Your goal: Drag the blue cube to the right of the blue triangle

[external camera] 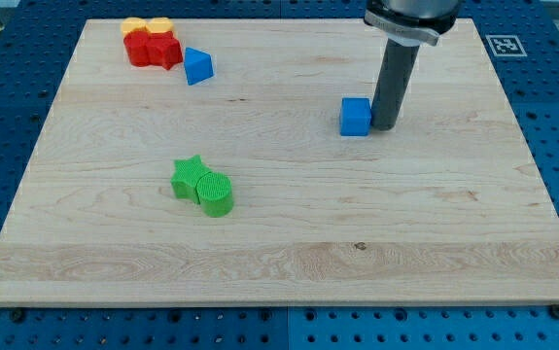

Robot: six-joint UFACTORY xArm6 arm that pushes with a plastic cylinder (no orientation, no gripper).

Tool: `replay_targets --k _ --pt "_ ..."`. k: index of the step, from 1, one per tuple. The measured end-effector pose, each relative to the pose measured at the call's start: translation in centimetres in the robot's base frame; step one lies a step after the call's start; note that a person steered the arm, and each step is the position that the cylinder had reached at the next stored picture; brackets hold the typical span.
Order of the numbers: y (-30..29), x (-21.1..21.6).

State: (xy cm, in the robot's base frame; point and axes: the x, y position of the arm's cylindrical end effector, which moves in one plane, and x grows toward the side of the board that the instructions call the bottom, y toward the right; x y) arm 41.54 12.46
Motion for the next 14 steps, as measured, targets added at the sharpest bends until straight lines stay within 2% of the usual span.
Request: replay_targets --k 1,2,3,4,8,10,11,12,14 --pt "0.5 2.9" --pt "-2.3 2.3" --pt "-4.7 -0.4" --pt "-4.8 -1.8" --pt "-5.6 -2.1" --pt "-2.0 -0.3" --pt "-1.5 -4.5" --pt "-4.4 -6.4" --pt "-6.3 -7.7"
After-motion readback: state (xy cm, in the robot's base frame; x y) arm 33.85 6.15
